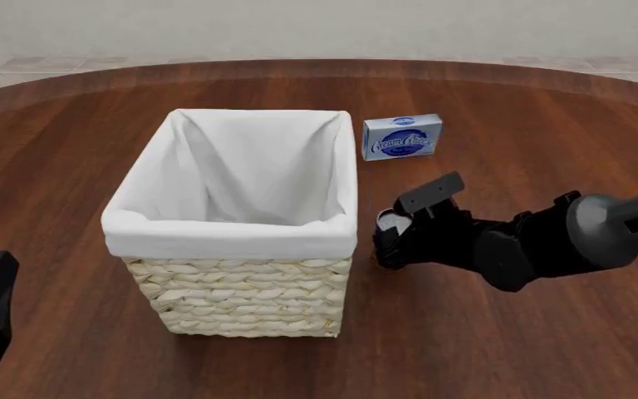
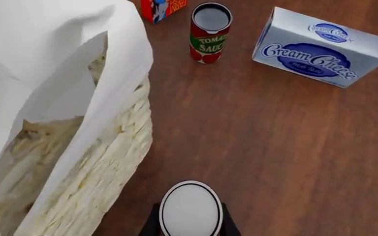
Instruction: Pick up the alphabet soup and put it in the basket.
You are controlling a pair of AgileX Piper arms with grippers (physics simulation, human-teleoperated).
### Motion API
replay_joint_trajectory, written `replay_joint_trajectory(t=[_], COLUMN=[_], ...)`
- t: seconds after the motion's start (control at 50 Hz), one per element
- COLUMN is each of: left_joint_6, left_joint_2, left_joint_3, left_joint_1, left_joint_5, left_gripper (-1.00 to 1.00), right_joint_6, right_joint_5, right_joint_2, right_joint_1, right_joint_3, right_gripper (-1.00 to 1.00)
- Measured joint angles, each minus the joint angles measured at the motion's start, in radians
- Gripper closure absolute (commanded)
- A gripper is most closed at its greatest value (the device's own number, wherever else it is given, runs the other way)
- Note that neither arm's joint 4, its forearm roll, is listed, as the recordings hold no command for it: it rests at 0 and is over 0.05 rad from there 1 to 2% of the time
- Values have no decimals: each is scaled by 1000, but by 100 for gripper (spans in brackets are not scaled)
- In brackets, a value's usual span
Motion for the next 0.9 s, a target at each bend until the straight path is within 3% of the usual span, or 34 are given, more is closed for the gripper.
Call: replay_joint_trajectory(t=[0.44,0.9], left_joint_6=[-2,-10], left_joint_2=[0,0], left_joint_3=[0,-1], left_joint_1=[-3,-1], left_joint_5=[0,-4], left_gripper=[-100,-100], right_joint_6=[-48,-95], right_joint_5=[27,193], right_joint_2=[-61,-200], right_joint_1=[-49,-112], right_joint_3=[20,-42], right_gripper=[100,100])
